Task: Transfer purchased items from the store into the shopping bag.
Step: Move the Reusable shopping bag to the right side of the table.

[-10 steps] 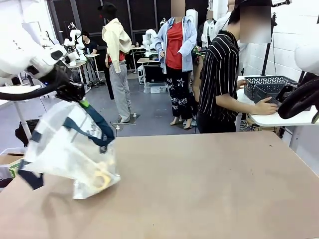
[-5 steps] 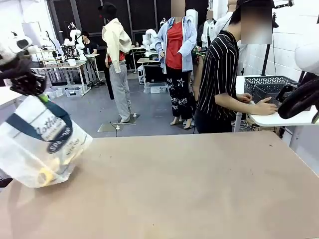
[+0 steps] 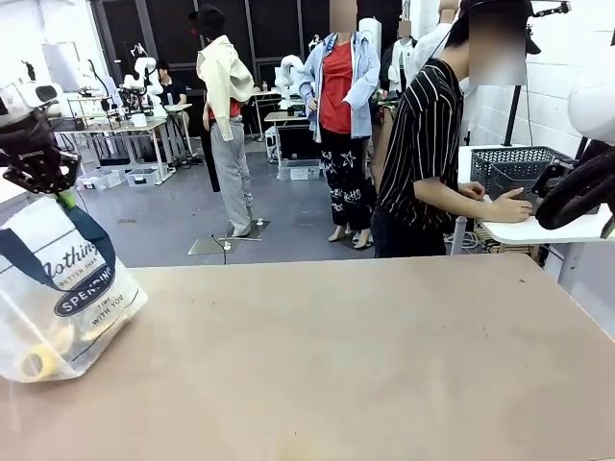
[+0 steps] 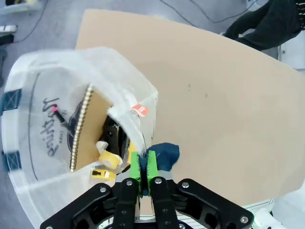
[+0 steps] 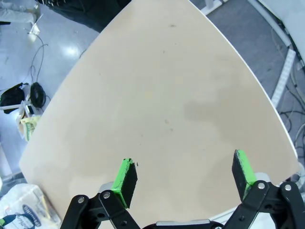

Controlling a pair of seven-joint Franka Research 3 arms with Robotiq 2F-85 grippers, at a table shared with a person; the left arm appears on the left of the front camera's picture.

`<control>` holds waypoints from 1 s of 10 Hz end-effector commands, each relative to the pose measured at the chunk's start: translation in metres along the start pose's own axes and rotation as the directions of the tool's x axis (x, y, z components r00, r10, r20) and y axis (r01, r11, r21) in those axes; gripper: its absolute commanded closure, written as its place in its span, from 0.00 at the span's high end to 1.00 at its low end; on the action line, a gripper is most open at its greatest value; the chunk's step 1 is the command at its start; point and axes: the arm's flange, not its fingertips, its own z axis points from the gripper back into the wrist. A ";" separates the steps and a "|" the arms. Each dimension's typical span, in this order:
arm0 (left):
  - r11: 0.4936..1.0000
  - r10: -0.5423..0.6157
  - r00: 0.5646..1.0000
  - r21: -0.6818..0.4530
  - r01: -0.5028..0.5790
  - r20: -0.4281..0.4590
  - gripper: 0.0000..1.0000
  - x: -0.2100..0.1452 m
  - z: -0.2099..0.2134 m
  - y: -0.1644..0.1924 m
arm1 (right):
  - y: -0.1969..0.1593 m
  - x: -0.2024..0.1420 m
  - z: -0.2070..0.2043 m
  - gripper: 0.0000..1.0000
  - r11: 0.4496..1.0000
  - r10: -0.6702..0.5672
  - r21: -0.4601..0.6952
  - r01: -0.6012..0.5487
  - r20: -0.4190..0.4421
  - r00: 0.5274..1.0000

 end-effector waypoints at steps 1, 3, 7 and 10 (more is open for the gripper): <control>0.999 0.036 0.999 0.029 -0.037 0.024 0.47 0.012 0.013 -0.009 | 0.000 0.000 0.000 1.00 1.000 0.013 -0.007 -0.013 -0.004 1.000; 1.000 0.007 0.996 0.013 -0.009 0.094 0.84 0.009 0.025 -0.027 | 0.000 0.000 0.000 1.00 1.000 0.013 -0.007 -0.013 -0.004 1.000; 0.970 -0.230 0.923 -0.004 0.243 0.308 0.87 -0.031 0.065 -0.122 | 0.000 0.000 0.000 1.00 1.000 0.013 -0.007 -0.013 -0.004 1.000; 0.851 -0.481 0.818 -0.060 0.522 0.315 0.87 -0.051 0.041 -0.222 | 0.000 0.000 0.000 1.00 1.000 0.013 -0.007 -0.013 -0.004 1.000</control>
